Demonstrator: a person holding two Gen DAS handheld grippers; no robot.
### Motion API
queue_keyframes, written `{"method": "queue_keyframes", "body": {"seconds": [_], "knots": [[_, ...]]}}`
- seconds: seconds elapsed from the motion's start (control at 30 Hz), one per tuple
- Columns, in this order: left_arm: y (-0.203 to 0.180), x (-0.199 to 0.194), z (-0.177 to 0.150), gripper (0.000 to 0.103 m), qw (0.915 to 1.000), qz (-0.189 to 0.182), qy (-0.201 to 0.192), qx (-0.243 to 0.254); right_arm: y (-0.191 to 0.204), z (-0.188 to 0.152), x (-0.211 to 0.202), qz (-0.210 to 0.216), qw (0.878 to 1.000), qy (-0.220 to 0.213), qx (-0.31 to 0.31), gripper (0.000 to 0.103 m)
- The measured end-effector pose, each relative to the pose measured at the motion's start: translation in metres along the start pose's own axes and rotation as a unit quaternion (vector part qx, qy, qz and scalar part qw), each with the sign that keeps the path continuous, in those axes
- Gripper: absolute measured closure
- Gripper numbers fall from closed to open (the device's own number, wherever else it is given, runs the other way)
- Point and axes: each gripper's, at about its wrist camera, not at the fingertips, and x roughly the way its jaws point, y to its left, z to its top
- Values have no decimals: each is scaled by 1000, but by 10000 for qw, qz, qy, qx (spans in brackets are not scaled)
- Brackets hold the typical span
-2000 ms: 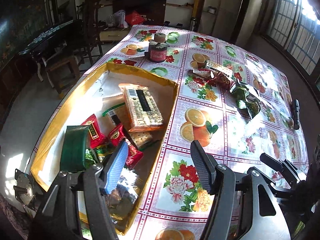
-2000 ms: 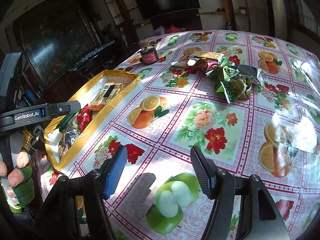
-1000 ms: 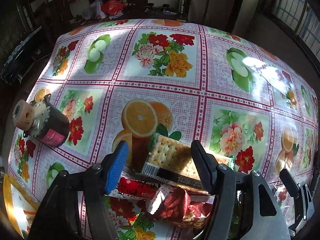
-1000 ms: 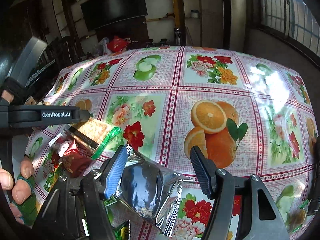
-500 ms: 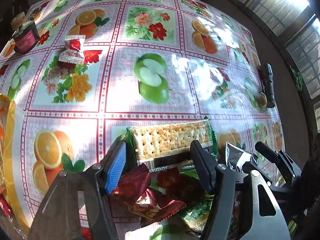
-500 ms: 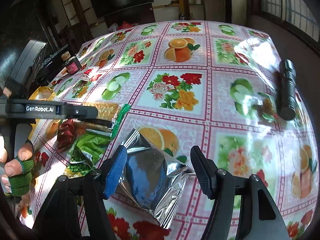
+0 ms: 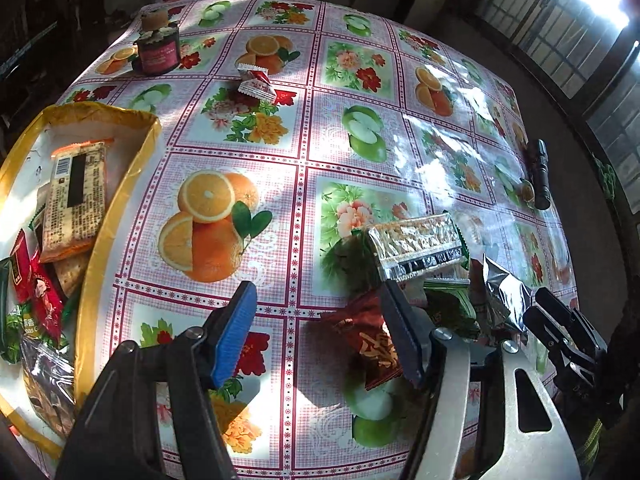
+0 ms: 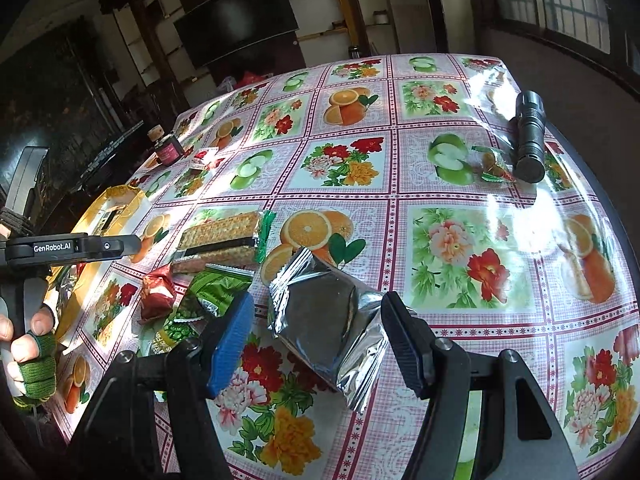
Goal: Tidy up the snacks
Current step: 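Grasp the maroon snack bag with the left gripper while the right grasps a foil bag, then carry the maroon bag and the foil bag to the tray with both grippers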
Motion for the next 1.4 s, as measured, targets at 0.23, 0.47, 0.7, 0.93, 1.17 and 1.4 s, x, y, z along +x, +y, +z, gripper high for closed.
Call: {"method": "queue_keyframes", "body": {"seconds": [0.23,0.47,0.7,0.93,1.17,1.4], "knots": [[-13,3,-27,38,9993,-280,127,-226,0,-11,-13,-42,9999,-94,28,37],[-26,2,-43,38,9991,-287,137,-273,5,-7,-10,-108,9995,-77,-292,37],[-30,11,-39,38,9988,-177,253,-381,28,20,30,-439,9832,427,-1720,37],[-37,25,-30,32,9980,-183,428,-422,16,8,55,-169,9788,1036,-1759,30],[-40,29,-27,65,9996,176,167,-107,8,-3,33,-21,9909,816,-1066,39],[-30,13,-42,70,9999,150,19,82,8,-16,0,367,9980,356,-370,40]]}}
